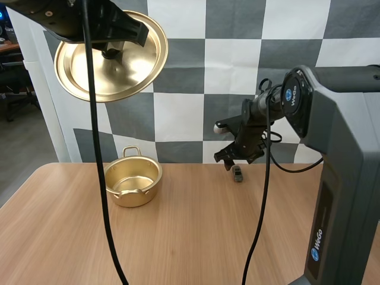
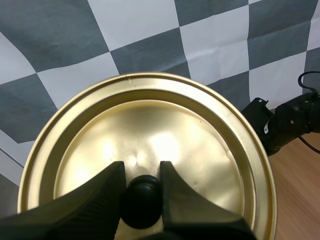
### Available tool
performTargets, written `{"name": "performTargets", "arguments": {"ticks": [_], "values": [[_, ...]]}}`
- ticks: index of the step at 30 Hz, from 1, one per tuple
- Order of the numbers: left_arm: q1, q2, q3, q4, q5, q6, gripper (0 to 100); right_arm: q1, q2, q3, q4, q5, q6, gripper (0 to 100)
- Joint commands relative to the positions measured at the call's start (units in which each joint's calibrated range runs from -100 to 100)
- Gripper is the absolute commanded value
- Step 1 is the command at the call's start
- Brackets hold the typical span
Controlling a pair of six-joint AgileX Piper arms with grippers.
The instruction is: Open the pot, put the car inside, and close it
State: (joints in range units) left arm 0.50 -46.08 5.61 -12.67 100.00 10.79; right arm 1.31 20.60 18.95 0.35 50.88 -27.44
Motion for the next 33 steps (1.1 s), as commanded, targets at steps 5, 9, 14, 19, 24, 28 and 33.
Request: {"name": "performTargets", "arguments": {"ticks": [5, 9, 14, 19, 24, 28, 33], "values": [[0.02, 0.1, 0.0, 0.1, 0.0, 0.1, 0, 0.0, 2.2, 0.0, 0.4, -1.3, -0.2, 100], [0.02, 0.1, 0.0, 0.1, 0.0, 0.1, 0, 0.0, 4.2, 0.0, 0.4, -2.2, -0.2, 100], [0.02, 0.1, 0.0, 0.1, 0.0, 0.1, 0, 0.0, 6.3, -1.4, 0.4, -3.2, -0.2, 100], [0.02, 0.1, 0.0, 0.1, 0.0, 0.1, 0, 0.0, 8.0, -4.4, 0.7, 0.1, -0.2, 100], [0.02, 0.1, 0.0, 0.1, 0.0, 0.1, 0, -0.3, 8.9, -4.7, 1.6, 0.6, -0.2, 100], [0.02, 0.1, 0.0, 0.1, 0.0, 0.1, 0, -0.3, 9.3, -4.7, 1.6, 0.6, -0.2, 100], [0.02, 0.1, 0.0, 0.1, 0.0, 0.1, 0, -0.3, 9.8, -4.7, 1.6, 1.1, -0.2, 100]]}}
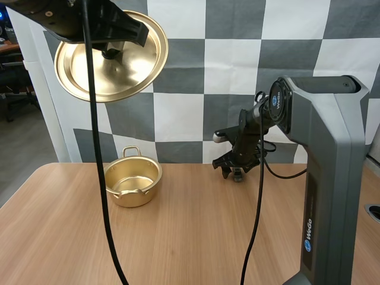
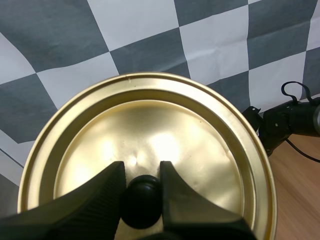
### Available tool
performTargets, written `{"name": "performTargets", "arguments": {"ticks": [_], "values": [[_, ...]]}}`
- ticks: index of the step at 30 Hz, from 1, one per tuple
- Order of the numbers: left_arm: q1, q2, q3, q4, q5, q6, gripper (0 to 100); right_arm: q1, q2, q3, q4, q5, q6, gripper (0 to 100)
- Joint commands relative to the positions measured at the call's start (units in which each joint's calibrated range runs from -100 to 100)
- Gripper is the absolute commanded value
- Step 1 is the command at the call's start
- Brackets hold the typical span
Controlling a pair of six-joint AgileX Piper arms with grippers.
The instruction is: Open the pot, put the car inside, and close it
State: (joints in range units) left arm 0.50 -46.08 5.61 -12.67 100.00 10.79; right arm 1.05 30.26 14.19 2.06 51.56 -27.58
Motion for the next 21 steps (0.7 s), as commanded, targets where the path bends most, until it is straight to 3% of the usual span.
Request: {"name": "performTargets", "arguments": {"ticks": [1, 2, 3, 4, 6, 7, 16, 21], "values": [[0.02, 0.1, 0.0, 0.1, 0.0, 0.1, 0, 0.0, 0.2, 0.0, -0.1, 0.4, 0.0, 100], [0.02, 0.1, 0.0, 0.1, 0.0, 0.1, 0, 0.0, 0.2, 0.0, -0.1, 0.4, 0.0, 100], [0.02, 0.1, 0.0, 0.1, 0.0, 0.1, 0, -0.1, 0.2, 0.0, -0.1, 0.4, 0.0, 89], [0.02, 0.1, 0.0, 0.1, 0.0, 0.1, 0, -0.1, 0.2, 0.0, -0.1, 0.4, 0.0, 71], [0.02, 0.1, 0.0, 0.1, 0.0, 0.1, 0, -0.3, 0.2, 0.0, -0.1, 0.4, 0.5, 10], [0.02, 0.1, 0.0, 0.1, 0.0, 0.1, 0, -0.4, 0.2, 0.0, -0.1, 0.6, 1.1, 0], [0.02, 0.1, 0.0, 0.1, 0.0, 0.1, 0, -2.0, 0.2, 0.0, 0.1, -0.1, 1.0, 0], [0.02, 0.2, 0.0, 0.1, 0.0, 0.1, 0, -2.3, -2.1, 0.0, 0.6, 2.0, -2.0, 0]]}}
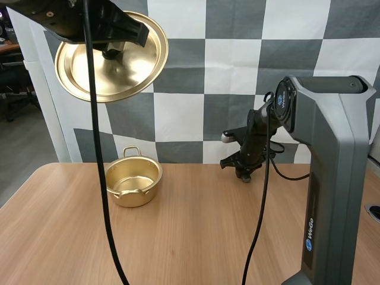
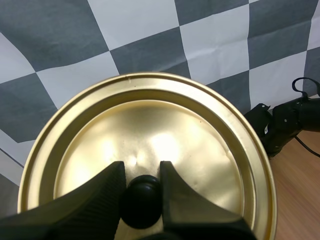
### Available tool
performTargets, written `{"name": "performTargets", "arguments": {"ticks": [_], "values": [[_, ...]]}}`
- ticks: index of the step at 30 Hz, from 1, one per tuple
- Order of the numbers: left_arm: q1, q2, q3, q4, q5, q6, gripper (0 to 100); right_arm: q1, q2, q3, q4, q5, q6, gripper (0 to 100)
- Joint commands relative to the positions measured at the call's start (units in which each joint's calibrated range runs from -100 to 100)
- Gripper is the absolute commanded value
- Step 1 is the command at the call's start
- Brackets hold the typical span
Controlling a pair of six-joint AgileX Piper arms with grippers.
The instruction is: Open the pot, put the car inside, and close it
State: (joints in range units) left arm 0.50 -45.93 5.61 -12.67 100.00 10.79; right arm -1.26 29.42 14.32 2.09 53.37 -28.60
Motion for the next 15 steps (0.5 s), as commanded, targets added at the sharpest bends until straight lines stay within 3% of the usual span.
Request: {"name": "performTargets", "arguments": {"ticks": [1, 7, 15], "values": [[0.02, 0.0, 0.0, 0.1, 0.0, 0.1, 0, 0.0, -2.6, -0.1, 1.4, 0.8, -2.0, 0], [0.02, 0.0, 0.0, -0.2, 0.0, 0.1, 0, 0.0, -14.4, -0.1, 13.9, 7.5, -14.1, 0], [0.02, -7.4, 0.0, 0.7, 0.0, 0.0, 0, 0.0, -26.3, -0.1, 33.1, 41.9, -33.5, 0]]}}
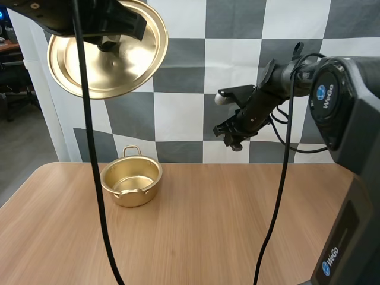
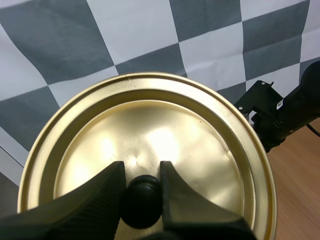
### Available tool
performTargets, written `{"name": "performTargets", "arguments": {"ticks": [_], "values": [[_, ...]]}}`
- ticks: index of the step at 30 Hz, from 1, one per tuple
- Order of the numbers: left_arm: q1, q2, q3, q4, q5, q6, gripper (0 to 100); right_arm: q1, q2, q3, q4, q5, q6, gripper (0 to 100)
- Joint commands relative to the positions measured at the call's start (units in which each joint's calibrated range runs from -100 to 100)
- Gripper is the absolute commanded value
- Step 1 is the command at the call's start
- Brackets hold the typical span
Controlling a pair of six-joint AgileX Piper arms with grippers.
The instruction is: Open the pot, put the car inside, and close it
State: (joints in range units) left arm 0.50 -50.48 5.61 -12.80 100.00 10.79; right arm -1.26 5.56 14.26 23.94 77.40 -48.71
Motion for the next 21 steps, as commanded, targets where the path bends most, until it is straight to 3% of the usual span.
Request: {"name": "performTargets", "arguments": {"ticks": [1, 8, 16, 21], "values": [[0.02, -4.7, 0.0, 1.4, 0.0, 0.0, 0, 0.1, -3.0, 0.0, 13.2, 22.3, -14.8, 0], [0.02, -13.7, 0.0, 5.9, 0.0, -0.1, 0, 4.4, -3.1, 0.0, 15.5, 21.0, -15.8, 0], [0.02, -18.4, 0.0, 6.3, 0.0, -0.1, 0, 14.0, -1.0, 0.0, 9.0, 3.0, -11.4, 0], [0.09, -20.1, 0.0, 6.7, 0.0, -0.1, 0, 17.5, 3.3, -2.3, 3.5, -3.2, -6.6, 0]]}}
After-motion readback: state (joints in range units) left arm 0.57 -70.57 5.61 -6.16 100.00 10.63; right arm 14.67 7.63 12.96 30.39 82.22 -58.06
